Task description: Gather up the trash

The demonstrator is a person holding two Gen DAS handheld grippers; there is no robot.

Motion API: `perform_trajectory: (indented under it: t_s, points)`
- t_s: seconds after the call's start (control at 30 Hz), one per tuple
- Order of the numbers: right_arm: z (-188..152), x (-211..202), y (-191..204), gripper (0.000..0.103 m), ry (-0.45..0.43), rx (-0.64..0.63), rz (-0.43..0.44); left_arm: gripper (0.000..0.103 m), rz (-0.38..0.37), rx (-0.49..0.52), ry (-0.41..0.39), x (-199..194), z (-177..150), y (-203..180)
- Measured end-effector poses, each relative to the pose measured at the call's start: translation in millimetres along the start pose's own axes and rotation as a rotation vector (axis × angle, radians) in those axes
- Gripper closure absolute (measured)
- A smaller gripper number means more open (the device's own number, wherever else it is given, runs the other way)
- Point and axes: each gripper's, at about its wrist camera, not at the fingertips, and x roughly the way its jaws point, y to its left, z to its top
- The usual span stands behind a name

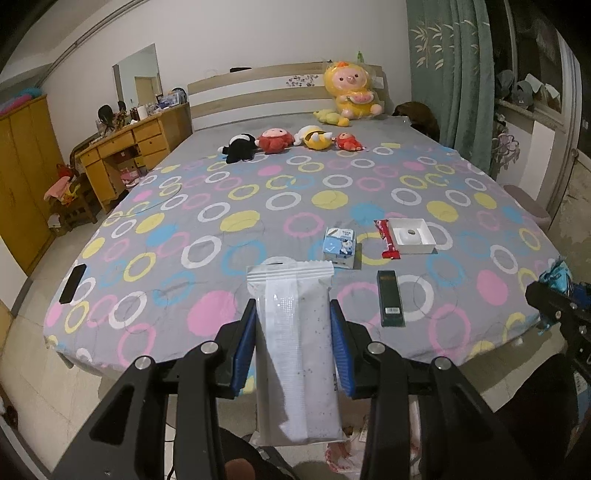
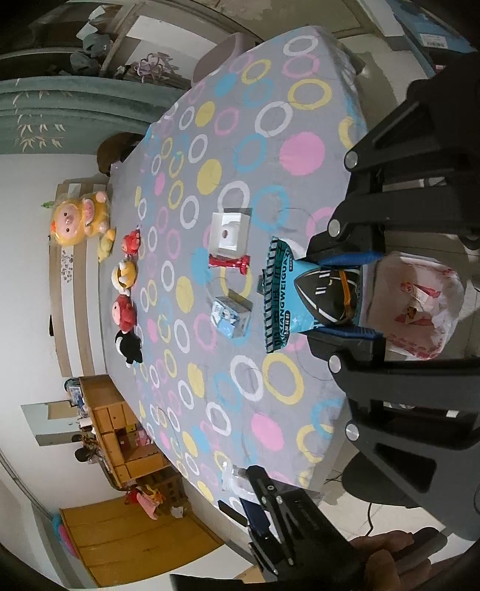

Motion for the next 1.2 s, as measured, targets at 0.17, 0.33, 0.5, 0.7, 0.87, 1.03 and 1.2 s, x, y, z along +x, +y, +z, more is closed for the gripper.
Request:
perform_trajectory:
  t_s: [0.17,0.33,0.5,0.7,0.87,1.03,1.2]
  points:
    - [-23.9,3.0,-0.4,0.078,0.038,0.003,0.003,0.066,-0.021,0.001,0.039,1.5,-18.0,-5.9]
    - [-48.4,12.0,-1.9,0.078,0.084,0.007,0.014,0.066,-0.035,0.031,0.089,8.5,-37.1,-16.4]
    - [-71.7,27.5,-4.3,0.078,0.133,0.02,0.022,0.066,-0.048,0.06,0.145,22.2,-57.6,-30.4]
    - [-94.3,48.5,-9.4,0.078,0.191,0.031,0.02,0.066,-0.063,0.093,0.216,44.1,-81.1,-48.1]
    - [-105.8,58.4,-13.6,0.078,0.219,0.038,0.019,0.066,-0.07,0.115,0.251,55.3,-96.2,-58.6]
    - [-116.3,70.3,-16.7,0.078,0.249,0.041,0.018,0.066,-0.083,0.135,0.287,66.8,-107.4,-67.8]
    - [-129.7,88.8,-21.7,0.078,0.293,0.047,0.022,0.066,-0.131,0.146,0.362,86.1,-121.5,-76.9]
